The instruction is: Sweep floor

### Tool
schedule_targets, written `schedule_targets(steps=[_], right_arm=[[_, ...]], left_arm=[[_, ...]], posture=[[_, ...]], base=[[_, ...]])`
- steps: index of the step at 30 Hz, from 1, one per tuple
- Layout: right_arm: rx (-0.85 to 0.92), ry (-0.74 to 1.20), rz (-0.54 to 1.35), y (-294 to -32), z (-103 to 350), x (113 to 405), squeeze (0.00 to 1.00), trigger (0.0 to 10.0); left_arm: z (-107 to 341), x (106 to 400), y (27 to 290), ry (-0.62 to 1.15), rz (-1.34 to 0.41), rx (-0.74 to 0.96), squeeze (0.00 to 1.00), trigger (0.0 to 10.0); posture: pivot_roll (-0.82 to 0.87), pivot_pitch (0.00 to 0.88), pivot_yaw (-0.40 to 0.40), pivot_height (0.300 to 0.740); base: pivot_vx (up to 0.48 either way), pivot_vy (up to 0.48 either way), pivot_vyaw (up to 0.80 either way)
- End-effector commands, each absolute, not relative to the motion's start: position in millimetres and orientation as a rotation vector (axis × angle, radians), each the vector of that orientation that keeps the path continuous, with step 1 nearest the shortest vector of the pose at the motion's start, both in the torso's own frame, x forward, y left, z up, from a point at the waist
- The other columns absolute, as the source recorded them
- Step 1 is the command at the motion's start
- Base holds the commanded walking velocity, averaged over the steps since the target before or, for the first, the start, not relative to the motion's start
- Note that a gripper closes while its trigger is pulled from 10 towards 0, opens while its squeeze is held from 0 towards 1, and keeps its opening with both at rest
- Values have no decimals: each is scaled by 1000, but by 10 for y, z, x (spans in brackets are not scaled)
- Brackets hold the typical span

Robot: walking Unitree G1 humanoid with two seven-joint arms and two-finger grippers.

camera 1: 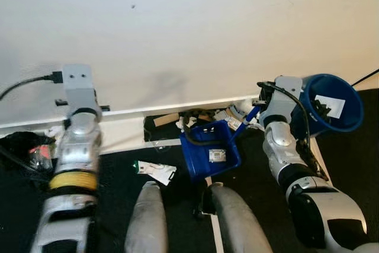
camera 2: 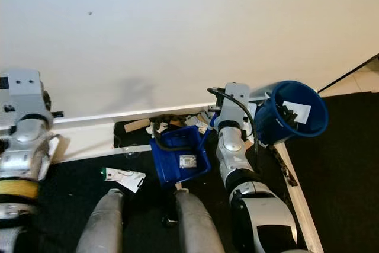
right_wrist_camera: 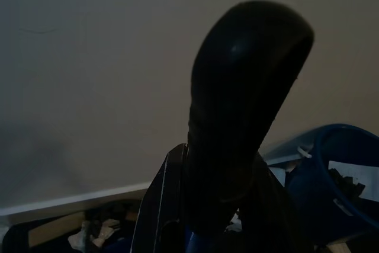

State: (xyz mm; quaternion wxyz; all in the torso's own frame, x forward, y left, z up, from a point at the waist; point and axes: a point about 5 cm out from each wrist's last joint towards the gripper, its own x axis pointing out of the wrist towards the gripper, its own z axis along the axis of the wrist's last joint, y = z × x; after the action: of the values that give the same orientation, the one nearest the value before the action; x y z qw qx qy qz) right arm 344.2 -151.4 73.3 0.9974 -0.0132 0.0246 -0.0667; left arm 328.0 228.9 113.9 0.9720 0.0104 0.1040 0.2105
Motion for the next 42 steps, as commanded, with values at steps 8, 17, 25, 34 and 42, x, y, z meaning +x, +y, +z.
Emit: schedule_targets(steps=[8,17,25,34,42], right_arm=[[-100,194,-119,-1570,429,3272,0,10000],[-104,194,-131,-1622,437,3277,0,10000],[-102,194,-145,-1646,449,3288,0,10000],[-89,201,-150,-1634,462,3309,0,10000],[-52,213,-180,-1680,462,3313,0,10000]], left_arm=[[1521,3591,1170,245,266,-467,0,10000],[2260,3615,374,239,62,-642,0,10000],[2682,3693,497,78,-113,-432,0,10000],[2904,3676,1236,-25,-240,-140,0,10000],[2642,3556,1948,102,-161,147,0,10000]], posture=[[106,259,-155,740],[107,244,-143,740],[109,234,-137,740],[130,190,-142,740],[141,140,-143,740]], base=[[0,0,0],[0,0,0],[0,0,0],[0,0,0],[0,0,0]])
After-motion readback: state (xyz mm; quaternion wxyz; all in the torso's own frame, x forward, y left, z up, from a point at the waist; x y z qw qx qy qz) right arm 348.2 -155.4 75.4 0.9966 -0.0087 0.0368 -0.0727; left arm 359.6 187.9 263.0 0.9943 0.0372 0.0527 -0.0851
